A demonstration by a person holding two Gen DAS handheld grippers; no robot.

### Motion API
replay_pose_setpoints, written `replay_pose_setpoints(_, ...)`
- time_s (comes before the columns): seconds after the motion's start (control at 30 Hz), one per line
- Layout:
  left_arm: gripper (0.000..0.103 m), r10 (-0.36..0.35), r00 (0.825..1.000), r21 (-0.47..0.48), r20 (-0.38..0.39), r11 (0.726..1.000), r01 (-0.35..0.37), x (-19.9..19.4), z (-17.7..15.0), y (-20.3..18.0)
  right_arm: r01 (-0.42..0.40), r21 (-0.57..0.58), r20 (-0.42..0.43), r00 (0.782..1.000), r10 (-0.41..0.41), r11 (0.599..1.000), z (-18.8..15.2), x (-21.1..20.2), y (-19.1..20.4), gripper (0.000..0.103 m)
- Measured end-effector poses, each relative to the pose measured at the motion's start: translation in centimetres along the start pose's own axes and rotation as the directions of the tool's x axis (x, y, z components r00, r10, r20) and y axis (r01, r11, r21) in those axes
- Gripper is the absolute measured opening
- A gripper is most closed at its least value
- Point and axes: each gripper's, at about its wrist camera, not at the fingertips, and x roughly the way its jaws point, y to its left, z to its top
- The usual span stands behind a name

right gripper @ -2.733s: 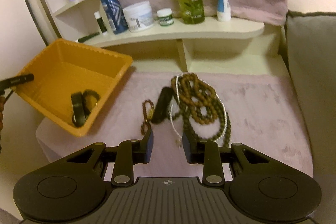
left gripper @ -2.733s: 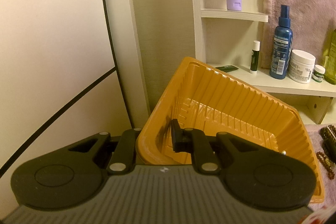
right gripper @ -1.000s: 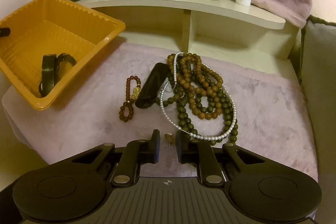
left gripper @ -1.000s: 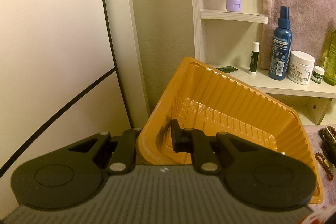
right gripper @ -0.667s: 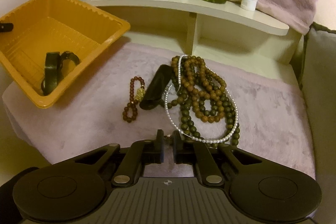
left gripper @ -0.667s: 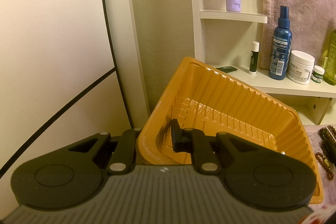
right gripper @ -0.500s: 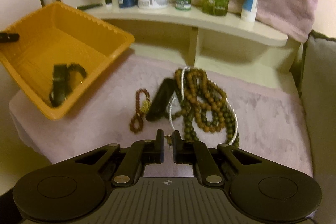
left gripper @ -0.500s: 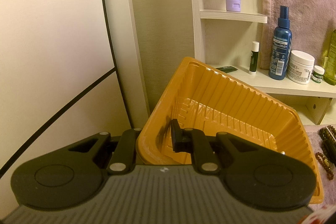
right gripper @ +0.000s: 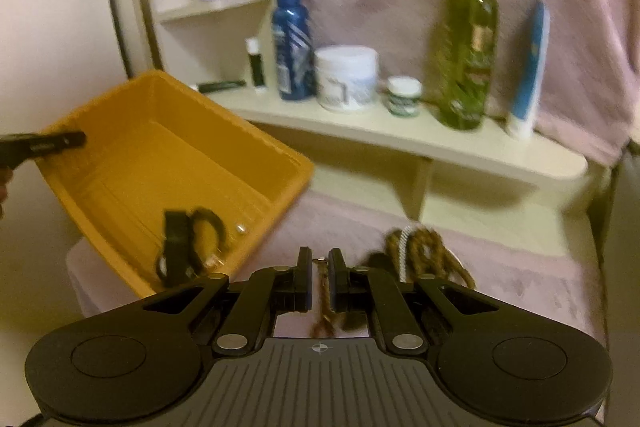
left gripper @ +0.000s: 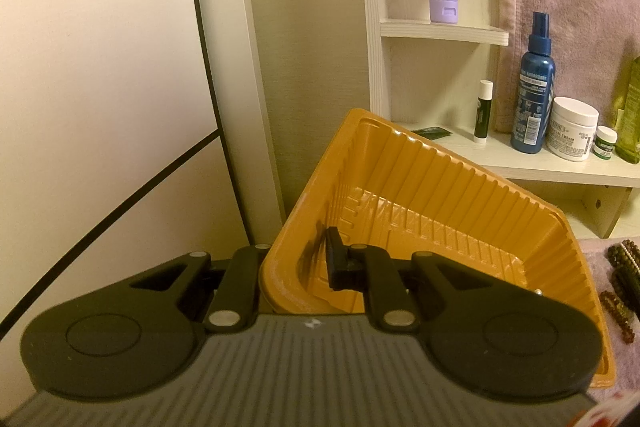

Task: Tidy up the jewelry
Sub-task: 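Carry the gold earring into the orange tray and open the right tool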

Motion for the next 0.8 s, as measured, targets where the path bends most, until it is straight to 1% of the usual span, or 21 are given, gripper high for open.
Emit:
replay_pose_setpoints(0.17, 0.013, 0.000, 1.000, 0.001, 0.000, 1.000, 0.000, 0.0, 0.0, 0.0, -0.069, -0.009, 0.025, 0.997, 0.069, 0.998, 1.4, 0.7, 1.6, 0.008)
replay_pose_setpoints(0.3, 0.013, 0.000, 1.000, 0.000, 0.000, 1.000, 0.000, 0.0, 0.0, 0.0, -0.151, -0.004, 0.025, 0.988, 0.151, 0.989, 2.3, 2.0, 3.4, 0.008)
replay_pose_setpoints(0.43, 0.013, 0.000, 1.000, 0.001, 0.000, 1.000, 0.000, 0.0, 0.0, 0.0, -0.238, -0.010, -0.005, 0.971, 0.238, 0.971, 2.7, 3.8, 5.6, 0.008)
replay_pose_setpoints(0.57, 0.013, -0.002, 1.000, -0.001, -0.001, 1.000, 0.002, -0.1, 0.0, 0.1, -0.310, -0.019, -0.044, 0.950, 0.309, 0.950, 2.7, 5.9, 7.7, 0.008)
replay_pose_setpoints(0.63, 0.013, -0.002, 1.000, -0.001, -0.001, 1.000, 0.002, -0.1, 0.0, 0.1, -0.327, -0.023, -0.068, 0.943, 0.325, 0.945, 2.7, 7.1, 8.6, 0.008)
replay_pose_setpoints(0.8, 0.013, -0.006, 1.000, -0.003, -0.001, 1.000, 0.006, -0.1, 0.0, 0.2, -0.328, -0.010, -0.102, 0.940, 0.326, 0.945, 2.6, 9.2, 9.5, 0.008)
